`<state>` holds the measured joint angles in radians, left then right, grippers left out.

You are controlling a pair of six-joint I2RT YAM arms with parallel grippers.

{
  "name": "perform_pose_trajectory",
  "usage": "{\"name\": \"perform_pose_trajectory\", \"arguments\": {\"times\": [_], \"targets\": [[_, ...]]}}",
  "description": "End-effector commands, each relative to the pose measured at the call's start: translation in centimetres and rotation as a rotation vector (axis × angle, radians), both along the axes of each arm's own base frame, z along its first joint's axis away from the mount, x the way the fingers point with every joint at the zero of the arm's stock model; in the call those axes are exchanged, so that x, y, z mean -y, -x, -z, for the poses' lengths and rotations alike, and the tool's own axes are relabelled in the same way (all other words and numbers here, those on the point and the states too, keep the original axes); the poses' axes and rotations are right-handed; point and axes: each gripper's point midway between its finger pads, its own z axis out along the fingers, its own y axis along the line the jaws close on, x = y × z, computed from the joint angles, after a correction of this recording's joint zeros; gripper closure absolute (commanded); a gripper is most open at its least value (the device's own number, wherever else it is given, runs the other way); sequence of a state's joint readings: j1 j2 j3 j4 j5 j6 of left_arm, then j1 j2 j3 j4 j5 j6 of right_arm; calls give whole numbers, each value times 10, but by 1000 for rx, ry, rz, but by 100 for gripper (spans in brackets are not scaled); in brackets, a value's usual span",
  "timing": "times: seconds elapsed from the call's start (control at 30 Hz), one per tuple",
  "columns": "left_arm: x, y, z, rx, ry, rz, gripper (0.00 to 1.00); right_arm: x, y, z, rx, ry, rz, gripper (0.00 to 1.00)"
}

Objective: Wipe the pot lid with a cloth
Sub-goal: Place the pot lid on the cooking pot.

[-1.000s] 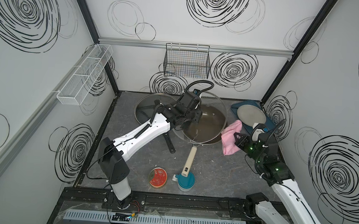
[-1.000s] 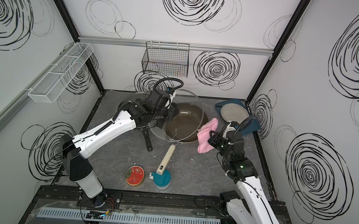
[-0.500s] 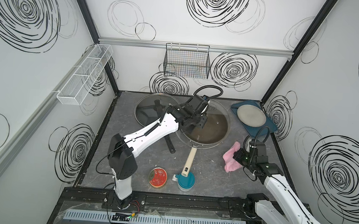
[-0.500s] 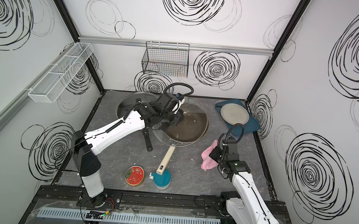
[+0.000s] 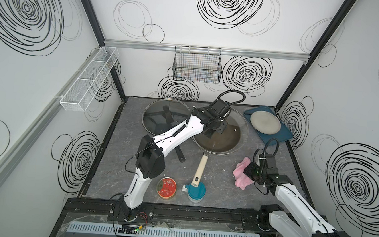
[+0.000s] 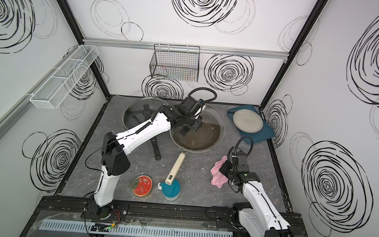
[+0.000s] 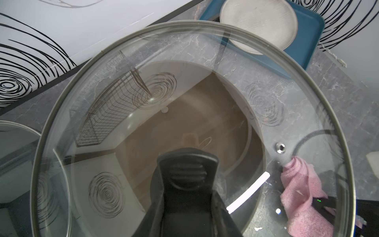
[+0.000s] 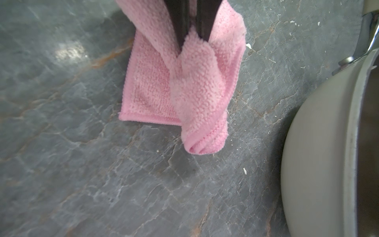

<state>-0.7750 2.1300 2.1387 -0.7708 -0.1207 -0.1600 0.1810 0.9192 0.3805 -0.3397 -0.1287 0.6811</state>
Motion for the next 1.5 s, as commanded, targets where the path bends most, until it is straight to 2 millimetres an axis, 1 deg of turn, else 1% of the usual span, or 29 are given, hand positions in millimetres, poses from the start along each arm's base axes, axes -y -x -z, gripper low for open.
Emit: {"name": "perform_pose_trajectory", "arguments": {"times": [0.0,0.2,0.3,0.6,0.73,1.03,1.47], "targets": [[8,-29,-61,160,112,-24,100,-4,-2,3,-2,-28,5,100],[8,-49,-50,154,110,-54,100,-10,3,13,-44,-61,-4,100],[3,-58,-46,152,114,-73,100,-13,4,16,-56,-77,-10,100],[-3,-73,-36,149,108,-99,100,-19,8,24,-98,-112,-21,100],[-2,-76,-27,138,103,-96,100,-22,9,28,-117,-123,-29,100],[4,-77,-19,123,108,-78,100,-23,8,29,-119,-126,-31,100],[7,-77,-1,94,83,-72,100,-25,7,32,-126,-141,-32,100]]}}
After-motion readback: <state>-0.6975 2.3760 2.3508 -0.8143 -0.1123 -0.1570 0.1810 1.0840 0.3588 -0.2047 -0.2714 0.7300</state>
